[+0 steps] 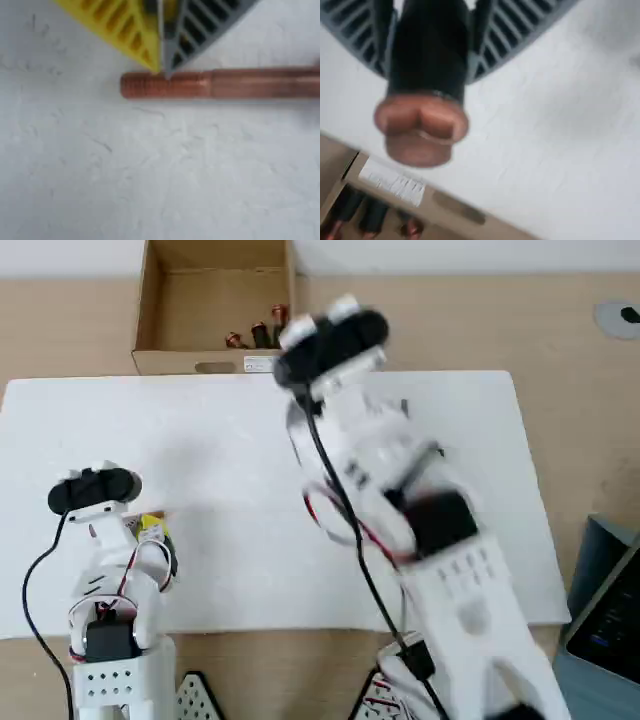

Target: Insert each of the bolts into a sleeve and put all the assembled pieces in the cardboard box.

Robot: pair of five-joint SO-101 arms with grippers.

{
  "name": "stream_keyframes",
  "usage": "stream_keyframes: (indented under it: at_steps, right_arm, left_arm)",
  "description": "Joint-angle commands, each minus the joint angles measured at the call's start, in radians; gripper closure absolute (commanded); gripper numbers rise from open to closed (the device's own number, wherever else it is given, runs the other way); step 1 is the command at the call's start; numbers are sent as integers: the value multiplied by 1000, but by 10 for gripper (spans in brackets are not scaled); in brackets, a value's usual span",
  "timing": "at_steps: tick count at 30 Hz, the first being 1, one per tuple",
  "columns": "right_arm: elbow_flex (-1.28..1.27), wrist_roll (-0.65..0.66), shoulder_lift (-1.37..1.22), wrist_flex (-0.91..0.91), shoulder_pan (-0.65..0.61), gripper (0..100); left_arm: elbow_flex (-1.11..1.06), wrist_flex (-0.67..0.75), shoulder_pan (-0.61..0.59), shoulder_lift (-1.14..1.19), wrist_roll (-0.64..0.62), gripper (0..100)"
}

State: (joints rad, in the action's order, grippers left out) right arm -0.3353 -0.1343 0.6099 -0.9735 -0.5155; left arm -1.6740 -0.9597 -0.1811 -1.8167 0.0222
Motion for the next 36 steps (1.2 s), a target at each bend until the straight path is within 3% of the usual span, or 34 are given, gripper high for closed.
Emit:
stream_keyframes:
  at_steps: [1,9,24,31,36]
  right_arm:
    - [231,-6,-203,60,45,989]
    - [684,26,-685,117,85,989]
    - [1629,534,-1593,152,71,989]
    - [1908,775,-1874,152,56,988]
    - [1988,864,-1980,150,54,985]
  left_arm:
    - [-2,-5,-11,-7,6,999]
    - [-2,-5,-11,-7,6,998]
    - [-2,-3,-11,-7,2,998]
    - [-2,-3,-11,-7,0,999]
    - [-2,-3,-11,-7,0,999]
